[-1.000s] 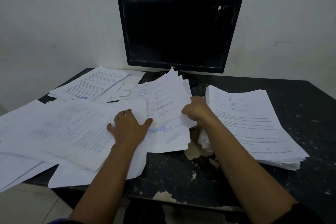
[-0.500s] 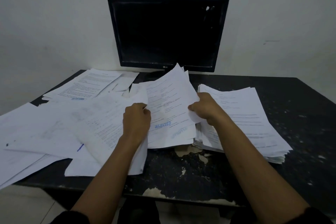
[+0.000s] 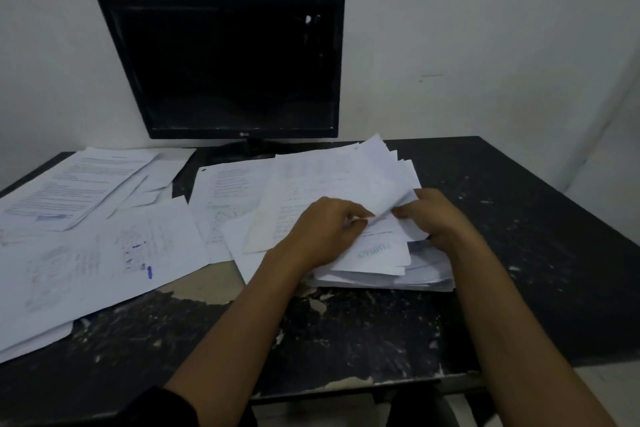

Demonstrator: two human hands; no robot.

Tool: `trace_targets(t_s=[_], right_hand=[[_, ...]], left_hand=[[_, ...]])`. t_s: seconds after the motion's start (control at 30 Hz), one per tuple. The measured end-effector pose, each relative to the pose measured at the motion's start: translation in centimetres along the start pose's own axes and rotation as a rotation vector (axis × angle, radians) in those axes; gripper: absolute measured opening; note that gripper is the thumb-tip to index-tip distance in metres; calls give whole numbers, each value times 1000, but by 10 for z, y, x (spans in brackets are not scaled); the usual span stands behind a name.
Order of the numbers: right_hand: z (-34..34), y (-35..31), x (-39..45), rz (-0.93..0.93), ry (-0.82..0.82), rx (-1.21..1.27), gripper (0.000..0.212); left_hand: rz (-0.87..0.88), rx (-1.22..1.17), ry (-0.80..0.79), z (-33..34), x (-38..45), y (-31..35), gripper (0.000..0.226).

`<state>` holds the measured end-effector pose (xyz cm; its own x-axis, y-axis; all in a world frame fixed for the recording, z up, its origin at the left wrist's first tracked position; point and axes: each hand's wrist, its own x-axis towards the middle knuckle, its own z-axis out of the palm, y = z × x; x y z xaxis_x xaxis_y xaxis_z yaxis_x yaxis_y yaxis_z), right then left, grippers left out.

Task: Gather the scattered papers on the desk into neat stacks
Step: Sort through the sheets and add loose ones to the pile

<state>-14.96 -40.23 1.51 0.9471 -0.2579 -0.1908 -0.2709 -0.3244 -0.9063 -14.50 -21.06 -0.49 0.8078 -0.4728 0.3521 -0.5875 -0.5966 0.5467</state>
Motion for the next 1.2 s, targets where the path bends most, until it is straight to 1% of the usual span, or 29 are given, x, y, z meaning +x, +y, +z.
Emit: trace_targets(t_s=[0.03, 0.07, 0.1, 0.13, 0.17, 0.2, 0.23, 0.27, 0.3, 0.33, 0.37, 0.4, 0.43, 0.5, 0.57, 0.6, 0.67, 0.7, 0.77, 0.8, 0.87, 0.93, 1.03, 1.1, 1.17, 1.2], right_hand=[[-7, 2, -1, 30, -7, -7, 16], [-12, 5, -1, 61, -9, -15, 8], [-16, 7, 0, 84, 3, -4, 4], [-18, 10, 2, 108, 24, 23, 10], [-20, 13, 4, 131, 44, 74, 17], [-19, 14, 3, 147, 51, 134, 25], [-19, 16, 5, 162, 54, 189, 35], [-19, 18, 8, 173, 47, 245, 45], [-18, 19, 11, 175, 35, 288, 51], [-17, 19, 12, 175, 20, 289, 50], [-16, 20, 12, 171, 17, 272, 45], [-16, 22, 15, 154, 26, 236, 41], [-15, 24, 16, 127, 40, 189, 34], [-11, 31, 17, 61, 71, 112, 26], [-9, 33, 15, -10, 119, 29, 23], [-9, 34, 15, -43, 160, -20, 23], [-10, 36, 15, -88, 268, -126, 23], [-11, 37, 17, -109, 321, -172, 24], [-14, 38, 20, -133, 386, -251, 17], [-16, 37, 20, -139, 409, -296, 18], [-18, 34, 16, -129, 456, -434, 29], [-21, 32, 13, -113, 521, -525, 33], [-23, 32, 10, -140, 598, -497, 30], [-24, 32, 10, -201, 604, -422, 29], [-22, 29, 9, -255, 580, -371, 41], [-21, 27, 10, -274, 561, -363, 43]], left_hand=[[-16, -39, -94, 4, 0, 2, 27], [-45, -97, -148, 6, -1, 2, 32], [-73, -156, -130, 5, -3, 3, 36], [-92, -192, -37, 2, -3, -1, 38], [-117, -173, 99, -2, -1, -8, 39], [-173, -98, 217, -8, 0, -20, 43], [-270, 8, 274, -15, 0, -33, 51], [-406, 109, 264, -22, 0, -44, 63], [-557, 160, 211, -29, -3, -55, 75], [-682, 150, 148, -35, -6, -63, 84], [-769, 120, 89, -40, -9, -70, 86], [-816, 96, 42, -45, -11, -76, 84], [-837, 83, 23, -48, -13, -81, 80], [-852, 14, 37, -57, -14, -86, 70], [-847, -125, 58, -62, -12, -84, 50], [-842, -181, 78, -64, -11, -82, 39], [-831, -286, 175, -66, -10, -78, 25], [-826, -334, 231, -65, -9, -76, 23], [-824, -385, 305, -60, -9, -74, 23], [-827, -399, 324, -57, -9, -74, 23], [-816, -418, 393, -49, -8, -71, 19], [-806, -433, 453, -42, -6, -69, 14], [-817, -525, 538, -31, -6, -68, 16], [-827, -570, 608, -27, -5, -67, 13], [-838, -591, 638, -24, -4, -65, 10], [-846, -593, 629, -22, -4, -64, 11]])
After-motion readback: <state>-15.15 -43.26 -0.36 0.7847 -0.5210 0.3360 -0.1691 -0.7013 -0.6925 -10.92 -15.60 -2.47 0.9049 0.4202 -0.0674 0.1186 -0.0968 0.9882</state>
